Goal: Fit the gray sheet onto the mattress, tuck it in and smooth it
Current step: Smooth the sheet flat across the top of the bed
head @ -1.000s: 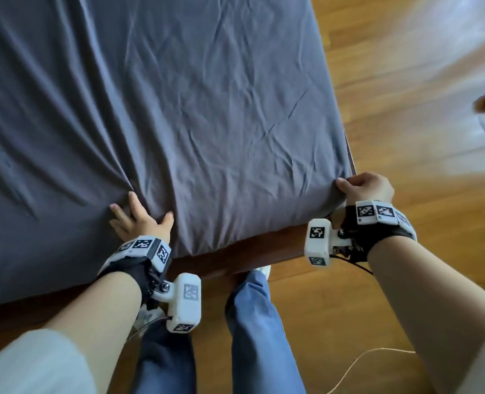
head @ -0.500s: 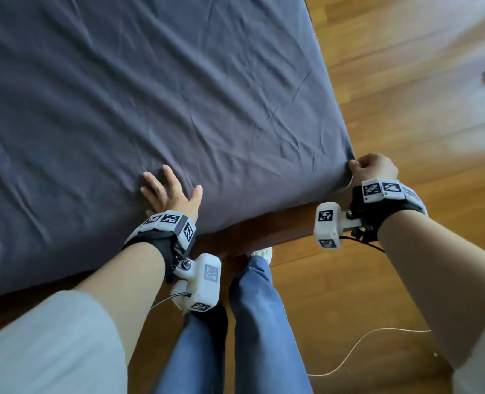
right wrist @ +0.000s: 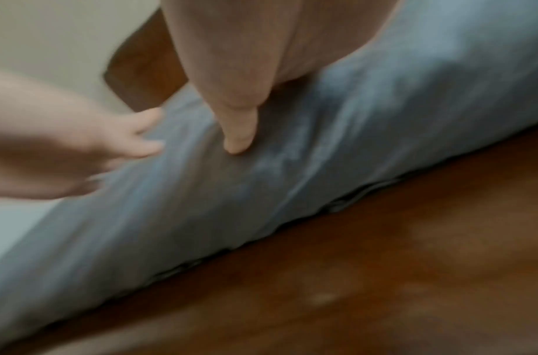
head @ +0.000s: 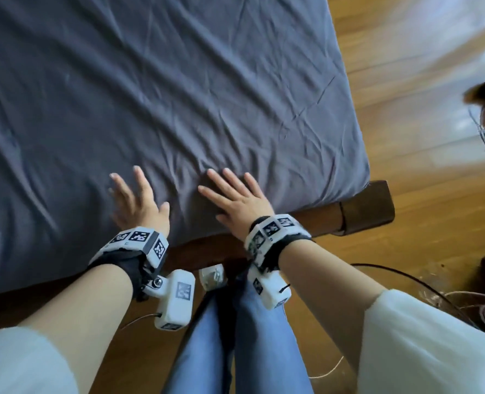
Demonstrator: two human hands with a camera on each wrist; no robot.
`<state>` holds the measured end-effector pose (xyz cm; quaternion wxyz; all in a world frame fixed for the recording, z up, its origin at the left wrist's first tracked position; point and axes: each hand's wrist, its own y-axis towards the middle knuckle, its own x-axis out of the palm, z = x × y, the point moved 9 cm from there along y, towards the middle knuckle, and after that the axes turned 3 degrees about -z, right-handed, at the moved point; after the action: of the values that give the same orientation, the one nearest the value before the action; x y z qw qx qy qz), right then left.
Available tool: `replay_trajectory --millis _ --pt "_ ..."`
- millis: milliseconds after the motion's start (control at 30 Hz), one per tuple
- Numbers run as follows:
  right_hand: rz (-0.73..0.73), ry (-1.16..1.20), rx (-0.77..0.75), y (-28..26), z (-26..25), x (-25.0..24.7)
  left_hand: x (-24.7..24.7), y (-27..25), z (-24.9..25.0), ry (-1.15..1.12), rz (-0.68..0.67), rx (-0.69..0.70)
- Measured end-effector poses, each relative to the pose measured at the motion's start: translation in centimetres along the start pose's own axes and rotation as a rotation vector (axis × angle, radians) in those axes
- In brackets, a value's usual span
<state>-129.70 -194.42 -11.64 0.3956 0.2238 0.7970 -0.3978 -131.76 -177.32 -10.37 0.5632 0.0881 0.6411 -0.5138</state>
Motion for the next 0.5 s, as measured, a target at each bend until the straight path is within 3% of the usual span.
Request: replay_trajectory --millis 67,200,267,300,367,500 --pt "0.044 0.053 0.228 -0.9 5.4 -0.4 -1.7 1.2 -4.0 0.026 -0.012 -0.081" --pt "0.083 0.308 0.952 -8.5 18.8 -2.4 -2.5 3.3 -8.8 0.061 -0.149 -0.141" --pt "0.094 0.285 1.065 -8.9 19.8 -4.0 -2.1 4.0 -9.3 0.040 -0.211 -0.125" --pt "0.118 0.243 1.013 -7.1 18.4 -4.9 -2.1 4.3 -9.4 0.021 -0.223 -0.118" --pt "0.147 0.164 0.756 -1.1 12.1 -6.1 -2.5 4.7 -9.5 -0.034 -0.232 -0.089" --pt "0.014 0.051 0.102 10.7 -8.9 -4.2 -4.8 4.9 -12.1 -0.342 -0.212 -0.084"
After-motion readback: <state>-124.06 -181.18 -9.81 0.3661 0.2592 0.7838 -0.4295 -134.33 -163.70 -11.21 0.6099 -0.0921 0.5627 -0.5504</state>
